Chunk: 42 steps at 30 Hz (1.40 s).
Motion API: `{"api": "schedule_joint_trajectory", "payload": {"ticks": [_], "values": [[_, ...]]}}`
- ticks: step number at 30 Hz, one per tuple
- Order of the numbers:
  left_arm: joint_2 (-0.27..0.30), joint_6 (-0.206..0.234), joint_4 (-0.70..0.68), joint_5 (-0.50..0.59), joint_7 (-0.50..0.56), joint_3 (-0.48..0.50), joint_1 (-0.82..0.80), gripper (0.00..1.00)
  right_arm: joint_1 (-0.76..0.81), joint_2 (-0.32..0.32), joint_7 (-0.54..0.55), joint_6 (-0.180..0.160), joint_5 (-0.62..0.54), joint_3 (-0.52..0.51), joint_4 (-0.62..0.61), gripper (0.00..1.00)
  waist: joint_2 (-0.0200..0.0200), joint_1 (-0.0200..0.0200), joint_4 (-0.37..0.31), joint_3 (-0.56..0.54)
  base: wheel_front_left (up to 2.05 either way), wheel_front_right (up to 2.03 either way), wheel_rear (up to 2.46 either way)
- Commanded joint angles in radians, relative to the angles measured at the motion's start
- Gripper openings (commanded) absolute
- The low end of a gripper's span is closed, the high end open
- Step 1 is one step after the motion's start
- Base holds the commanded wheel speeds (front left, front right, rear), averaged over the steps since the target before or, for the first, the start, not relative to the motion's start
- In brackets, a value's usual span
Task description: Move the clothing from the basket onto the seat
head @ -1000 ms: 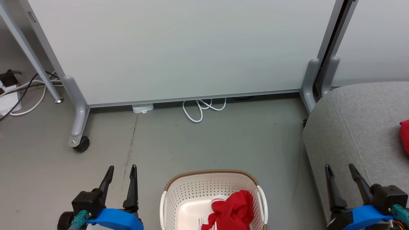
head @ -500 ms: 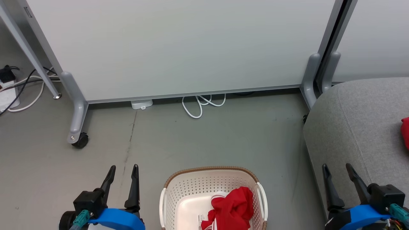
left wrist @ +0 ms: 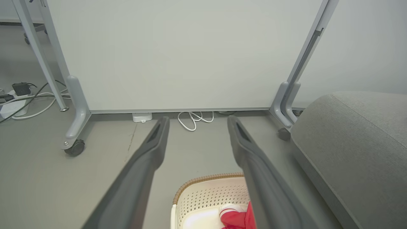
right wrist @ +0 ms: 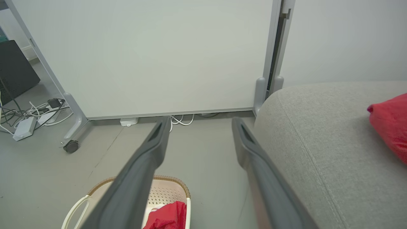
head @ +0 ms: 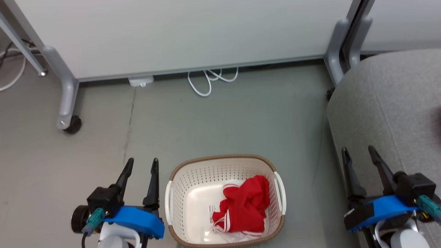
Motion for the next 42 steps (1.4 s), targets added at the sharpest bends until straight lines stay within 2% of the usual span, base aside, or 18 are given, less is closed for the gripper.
{"api": "schedule_joint_trajectory", "payload": {"ticks": [1, 15, 27, 42], "values": [[-0.003, -0.001, -0.004, 0.007, -0.002, -0.01, -0.027, 1.0, -0.028, 0.001, -0.001, 0.0, -0.005, 0.004, -0.012, 1.0, 0.0, -0.0001, -0.016, 0.066, 0.0, 0.0, 0.0], [0.003, -0.001, 0.042, -0.001, -0.003, -0.146, -0.254, 1.0, -0.232, -0.021, -0.001, 0.0, -0.049, 0.02, -0.103, 1.0, 0.0, -0.0001, -0.078, 0.428, 0.0, 0.0, 0.0], [0.037, -0.001, 0.233, -0.048, -0.003, -0.349, -0.506, 1.0, -0.376, -0.017, -0.011, 0.0, -0.061, 0.099, -0.181, 1.0, 0.0, -0.0001, -0.15, 0.677, 0.0, 0.0, 0.0], [0.07, -0.001, 0.408, -0.109, -0.003, -0.539, -0.633, 1.0, -0.417, -0.001, -0.056, 0.0, -0.051, 0.149, -0.203, 1.0, 0.0, -0.0001, -0.23, 0.838, 0.0, 0.0, 0.0]]}}
